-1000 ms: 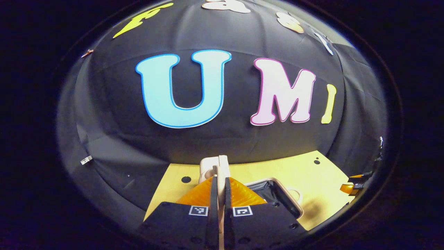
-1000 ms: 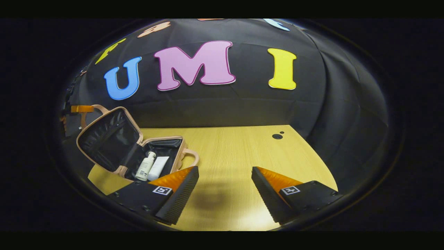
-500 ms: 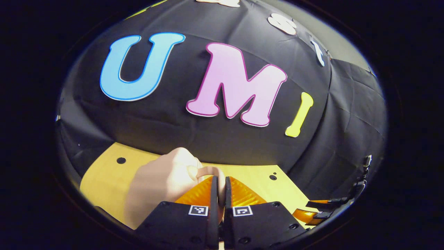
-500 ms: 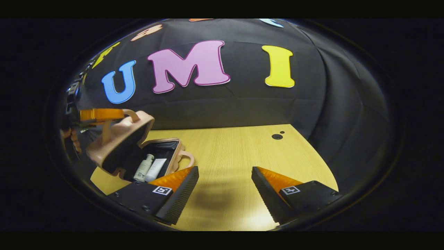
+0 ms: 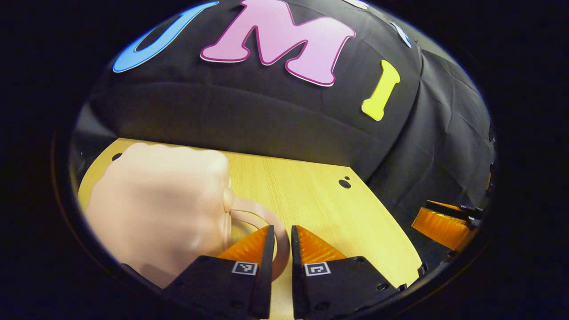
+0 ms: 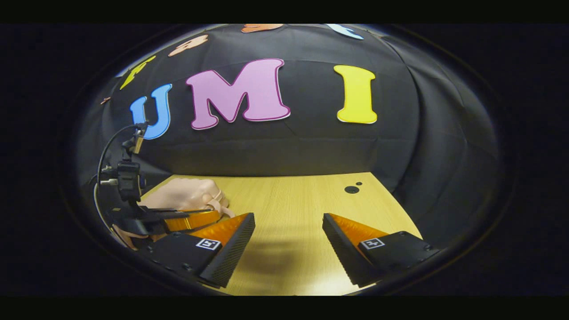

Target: First open the suitcase, pack the skin care products into it, and then close the suitcase.

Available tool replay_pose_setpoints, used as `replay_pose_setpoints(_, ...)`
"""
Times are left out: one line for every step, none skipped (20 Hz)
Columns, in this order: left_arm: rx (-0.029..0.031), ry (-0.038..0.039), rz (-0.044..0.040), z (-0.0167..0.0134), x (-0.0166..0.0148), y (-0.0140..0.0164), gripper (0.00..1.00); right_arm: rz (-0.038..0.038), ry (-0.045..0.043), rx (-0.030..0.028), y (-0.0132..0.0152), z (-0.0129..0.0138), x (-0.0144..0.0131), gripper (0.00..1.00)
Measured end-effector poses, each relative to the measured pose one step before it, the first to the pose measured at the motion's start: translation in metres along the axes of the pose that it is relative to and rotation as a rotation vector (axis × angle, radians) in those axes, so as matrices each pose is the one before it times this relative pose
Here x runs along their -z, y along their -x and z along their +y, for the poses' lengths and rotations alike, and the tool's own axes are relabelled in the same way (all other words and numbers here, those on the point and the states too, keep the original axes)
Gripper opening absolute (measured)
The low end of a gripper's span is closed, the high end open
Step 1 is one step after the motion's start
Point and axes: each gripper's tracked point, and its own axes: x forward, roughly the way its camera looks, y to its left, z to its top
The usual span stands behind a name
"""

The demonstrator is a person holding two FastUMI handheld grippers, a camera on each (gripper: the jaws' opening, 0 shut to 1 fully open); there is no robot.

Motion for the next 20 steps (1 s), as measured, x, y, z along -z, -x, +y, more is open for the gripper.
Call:
replay_pose_setpoints(0.01357, 0.00818, -0.00524, -0.00533, -0.00374, 0.00791, 0.32, -0.01340, -0.00147, -0.00082, 0.00763, 0.00373, -0.00602, 0.97)
replay_pose_setpoints(0.01153, 0.00720, -0.02147, -0.00637, -0.00576, 0.01335, 0.37, -0.01672, -0.00784, -0.00298, 0.00864, 0.00594, -0.00938, 0.97)
replay_pose_setpoints(0.00087, -0.00001, -0.03243, 0.00139, -0.01001, 0.02230, 0.60, -0.01741, -0.00599, 0.00031, 0.01031, 0.00432, -0.00996, 0.97)
replay_pose_setpoints(-0.00733, -0.01173, -0.04019, 0.00316, -0.01172, 0.02129, 0.70, -0.01330, -0.00862, 0.00544, 0.01001, 0.00470, -0.01118, 0.97)
replay_pose_setpoints(-0.01749, -0.02423, -0.05113, -0.00280, -0.01885, 0.02693, 0.83, -0.01251, -0.01678, -0.00018, 0.01110, 0.00633, -0.01120, 0.97)
replay_pose_setpoints(-0.00460, -0.02781, -0.04019, -0.00315, -0.01450, 0.02025, 0.89, -0.02195, -0.01640, -0.00208, 0.00921, 0.00946, -0.01526, 0.97)
replay_pose_setpoints(-0.00420, -0.03607, -0.04772, -0.00434, -0.02247, 0.02893, 0.96, -0.02738, -0.01172, -0.00440, 0.01091, 0.01136, -0.01880, 0.97)
replay_pose_setpoints(-0.01629, -0.02190, -0.03841, 0.00093, -0.01900, 0.02087, 0.96, -0.03027, -0.00200, -0.00487, 0.01084, 0.01121, -0.01831, 0.97)
replay_pose_setpoints(-0.01861, -0.01836, -0.03954, 0.00312, -0.02223, 0.02440, 0.96, -0.03285, 0.00839, -0.00450, 0.01174, 0.00972, -0.01803, 0.96)
replay_pose_setpoints(-0.01987, -0.00444, -0.04746, 0.00464, -0.02434, 0.02613, 0.96, -0.03149, 0.01590, -0.00387, 0.01232, 0.00970, -0.01855, 0.97)
replay_pose_setpoints(-0.00468, 0.00160, -0.04719, 0.00042, -0.02460, 0.02372, 0.96, -0.03371, 0.01869, -0.00526, 0.01283, 0.00910, -0.01718, 0.97)
replay_pose_setpoints(-0.00856, 0.00373, -0.04757, 0.00311, -0.02233, 0.02206, 0.96, -0.03833, 0.02039, -0.00613, 0.01366, 0.00881, -0.01642, 0.97)
replay_pose_setpoints(-0.01591, -0.00200, -0.04569, 0.00591, -0.02133, 0.02017, 0.96, -0.03742, 0.01784, -0.00064, 0.01384, 0.00759, -0.01714, 0.97)
replay_pose_setpoints(-0.01743, -0.01237, -0.04385, 0.00951, -0.02090, 0.01892, 0.96, -0.03345, 0.01543, -0.00087, 0.01365, 0.00651, -0.01367, 0.97)
replay_pose_setpoints(-0.02026, -0.02089, -0.04297, 0.01022, -0.01779, 0.01788, 0.96, -0.03244, 0.00977, 0.00086, 0.01371, 0.00484, -0.01320, 0.97)
replay_pose_setpoints(-0.02068, -0.02556, -0.03801, 0.00799, -0.01428, 0.01292, 0.96, -0.02914, 0.00215, -0.00427, 0.01232, 0.00573, -0.00969, 0.97)
replay_pose_setpoints(-0.01767, -0.02412, -0.02438, 0.00594, -0.01037, 0.01204, 0.96, -0.02693, 0.00086, -0.00435, 0.01328, 0.00643, -0.00994, 0.97)
replay_pose_setpoints(-0.01939, -0.01970, -0.01018, 0.00535, -0.00659, 0.01540, 0.96, -0.02879, 0.00427, -0.00009, 0.01173, 0.00424, -0.00970, 0.97)
replay_pose_setpoints(-0.01802, -0.01576, -0.00516, -0.00032, -0.00190, 0.01625, 0.96, -0.03030, 0.00844, 0.00388, 0.01092, 0.00244, -0.00836, 0.97)
replay_pose_setpoints(-0.00598, -0.01289, -0.00461, 0.00063, -0.00159, 0.00948, 0.96, -0.03488, 0.01194, 0.00533, 0.01032, 0.00189, -0.00861, 0.97)
